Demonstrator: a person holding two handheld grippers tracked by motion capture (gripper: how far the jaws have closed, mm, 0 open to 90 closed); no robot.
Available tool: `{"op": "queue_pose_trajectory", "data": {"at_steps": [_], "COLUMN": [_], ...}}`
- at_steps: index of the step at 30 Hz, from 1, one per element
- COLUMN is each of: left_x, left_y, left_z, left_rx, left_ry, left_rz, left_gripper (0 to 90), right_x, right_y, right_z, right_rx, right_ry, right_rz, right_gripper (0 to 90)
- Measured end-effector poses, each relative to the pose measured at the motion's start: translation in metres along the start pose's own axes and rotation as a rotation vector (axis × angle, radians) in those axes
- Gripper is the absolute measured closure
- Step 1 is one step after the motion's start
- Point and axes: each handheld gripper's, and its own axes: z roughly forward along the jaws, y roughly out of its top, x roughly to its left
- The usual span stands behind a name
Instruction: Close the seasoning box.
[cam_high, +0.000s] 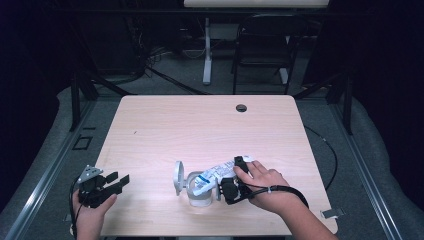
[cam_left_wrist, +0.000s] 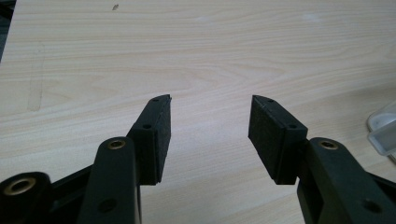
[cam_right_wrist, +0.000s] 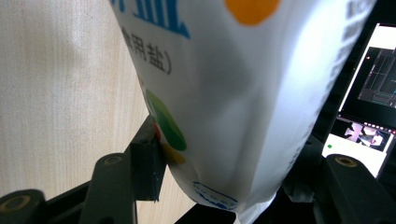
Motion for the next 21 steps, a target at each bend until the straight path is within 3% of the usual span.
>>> {"op": "queue_pose_trajectory", "data": {"at_steps": [21], "left_x": [0.0007], "left_y": [-0.0004], "left_z": [0.0003], "left_rx": [0.004], "left_ry": [0.002], "left_rz": [-0.001], "left_gripper": [49.3], "right_x": [-0.0007], "right_y": [0.0011], "right_z": [-0.0003], "right_rx": [0.004], "right_ry": [-0.003], "right_rz": [-0.009], "right_gripper": [42.9]}}
